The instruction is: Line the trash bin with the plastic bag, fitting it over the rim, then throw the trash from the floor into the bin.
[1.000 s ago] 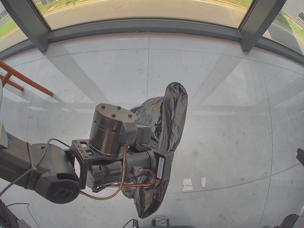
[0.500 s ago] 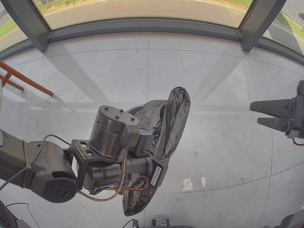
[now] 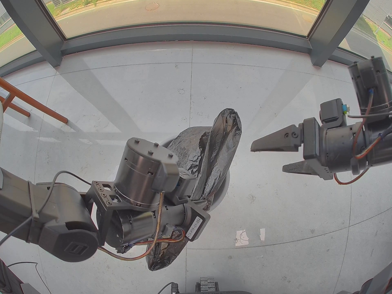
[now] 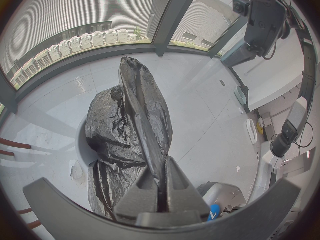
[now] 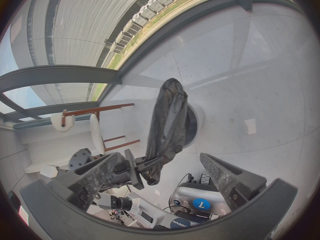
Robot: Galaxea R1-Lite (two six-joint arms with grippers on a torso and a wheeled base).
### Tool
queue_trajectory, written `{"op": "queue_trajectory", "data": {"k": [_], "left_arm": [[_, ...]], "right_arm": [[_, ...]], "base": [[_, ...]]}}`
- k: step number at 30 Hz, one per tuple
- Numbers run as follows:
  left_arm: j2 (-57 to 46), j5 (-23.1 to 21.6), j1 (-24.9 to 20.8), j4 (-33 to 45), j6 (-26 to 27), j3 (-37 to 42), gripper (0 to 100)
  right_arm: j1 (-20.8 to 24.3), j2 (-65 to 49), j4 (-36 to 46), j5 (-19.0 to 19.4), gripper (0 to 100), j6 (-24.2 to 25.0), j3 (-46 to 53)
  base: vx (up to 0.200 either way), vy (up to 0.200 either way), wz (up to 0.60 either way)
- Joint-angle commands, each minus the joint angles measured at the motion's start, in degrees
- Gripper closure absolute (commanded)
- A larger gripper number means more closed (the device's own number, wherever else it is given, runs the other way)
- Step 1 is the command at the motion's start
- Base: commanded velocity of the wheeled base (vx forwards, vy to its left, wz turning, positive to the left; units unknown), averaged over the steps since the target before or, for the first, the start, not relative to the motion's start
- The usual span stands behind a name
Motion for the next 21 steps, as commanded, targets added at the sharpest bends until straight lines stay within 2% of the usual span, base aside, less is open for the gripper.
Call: {"op": "queue_trajectory", "data": {"k": [1, 9, 15, 21], "left_arm": [[-0.05, 0.05, -0.07, -0.17, -0.09, 0.13, 100], [-0.05, 0.14, -0.15, -0.17, 0.0, 0.22, 100], [-0.14, 0.14, -0.15, -0.17, 0.18, 0.31, 100], [-0.05, 0.14, -0.15, -0.17, 0.26, 0.4, 100]], "right_arm": [[-1.25, 4.04, -0.04, -0.14, 0, -0.12, 0.22], [-1.34, 12.22, -1.62, -0.49, 0, -3.29, -0.48], [-1.34, 16.79, -8.12, -1.9, 0, -3.29, -2.5], [-2.57, 18.98, -8.65, -1.9, 0, -3.2, -4.26]], "base": [[0.0, 0.0, 0.0], [0.0, 0.0, 0.0], [0.0, 0.0, 0.0], [0.0, 0.0, 0.0]]}}
